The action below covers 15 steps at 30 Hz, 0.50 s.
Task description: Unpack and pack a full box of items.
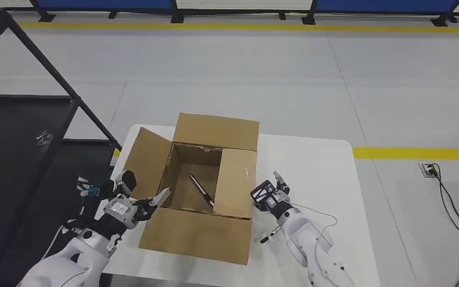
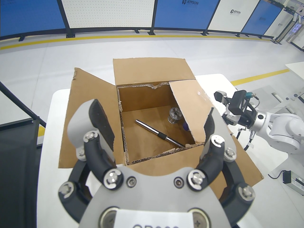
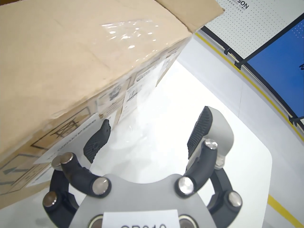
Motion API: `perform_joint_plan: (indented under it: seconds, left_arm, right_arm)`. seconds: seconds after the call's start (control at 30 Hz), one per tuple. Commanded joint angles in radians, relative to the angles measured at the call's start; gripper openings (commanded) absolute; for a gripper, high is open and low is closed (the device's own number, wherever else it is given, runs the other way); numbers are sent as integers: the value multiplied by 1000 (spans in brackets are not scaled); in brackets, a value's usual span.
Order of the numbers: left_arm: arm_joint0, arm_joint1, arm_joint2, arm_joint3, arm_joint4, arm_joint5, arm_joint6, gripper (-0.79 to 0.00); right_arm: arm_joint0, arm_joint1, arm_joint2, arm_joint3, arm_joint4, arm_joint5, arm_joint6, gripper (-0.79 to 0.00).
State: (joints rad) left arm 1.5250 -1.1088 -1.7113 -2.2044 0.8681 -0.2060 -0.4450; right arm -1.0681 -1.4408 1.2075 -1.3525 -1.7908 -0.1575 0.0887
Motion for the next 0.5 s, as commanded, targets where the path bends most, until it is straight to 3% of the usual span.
perform_joint_plan:
  seconds: [0.0, 0.47]
  left_arm:
    - [0, 0, 0, 0, 0, 0, 0, 0]
    - [0, 0, 0, 0, 0, 0, 0, 0]
  right_arm:
    - [15, -3, -1, 21, 16, 16, -3, 0]
    - [35, -13, 19, 30, 23, 228, 25, 0]
